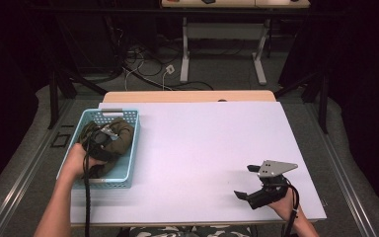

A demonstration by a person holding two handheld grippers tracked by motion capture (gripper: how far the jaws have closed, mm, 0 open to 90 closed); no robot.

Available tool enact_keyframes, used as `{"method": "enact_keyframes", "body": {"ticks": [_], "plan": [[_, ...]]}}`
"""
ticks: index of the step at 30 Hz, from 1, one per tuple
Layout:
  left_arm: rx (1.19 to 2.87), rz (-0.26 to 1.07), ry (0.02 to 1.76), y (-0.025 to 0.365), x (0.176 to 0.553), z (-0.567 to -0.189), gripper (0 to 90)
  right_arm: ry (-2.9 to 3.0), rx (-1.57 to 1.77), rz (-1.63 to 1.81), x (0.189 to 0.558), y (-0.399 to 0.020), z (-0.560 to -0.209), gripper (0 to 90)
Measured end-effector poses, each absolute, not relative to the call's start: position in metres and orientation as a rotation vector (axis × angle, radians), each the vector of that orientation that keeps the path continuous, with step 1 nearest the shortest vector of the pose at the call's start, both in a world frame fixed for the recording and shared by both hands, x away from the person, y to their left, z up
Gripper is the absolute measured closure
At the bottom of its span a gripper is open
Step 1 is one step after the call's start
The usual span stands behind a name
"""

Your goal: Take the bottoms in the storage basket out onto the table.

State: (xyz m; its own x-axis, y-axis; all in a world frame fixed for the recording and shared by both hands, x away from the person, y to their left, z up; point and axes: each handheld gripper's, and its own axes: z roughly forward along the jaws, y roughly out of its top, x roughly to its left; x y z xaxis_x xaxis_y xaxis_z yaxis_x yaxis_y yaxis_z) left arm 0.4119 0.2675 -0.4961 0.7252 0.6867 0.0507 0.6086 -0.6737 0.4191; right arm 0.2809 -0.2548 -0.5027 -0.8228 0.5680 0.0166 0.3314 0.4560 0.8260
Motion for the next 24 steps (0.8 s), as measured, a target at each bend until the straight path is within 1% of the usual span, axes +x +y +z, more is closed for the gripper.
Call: {"method": "enact_keyframes", "body": {"ticks": [3, 6, 24], "plan": [[2.547, 0.278, 0.984, 0.269, 0.411, -0.495, 64.8, 2.447, 0.775, 1.302, 0.281, -0.255, -0.503, 3.2], [2.541, 0.258, 0.920, 0.274, 0.409, -0.492, 64.9, 2.451, 0.780, 1.313, 0.281, -0.256, -0.503, 3.2], [2.471, 0.258, 0.871, 0.282, 0.405, -0.483, 65.0, 2.460, 0.787, 1.318, 0.282, -0.257, -0.503, 3.2]]}}
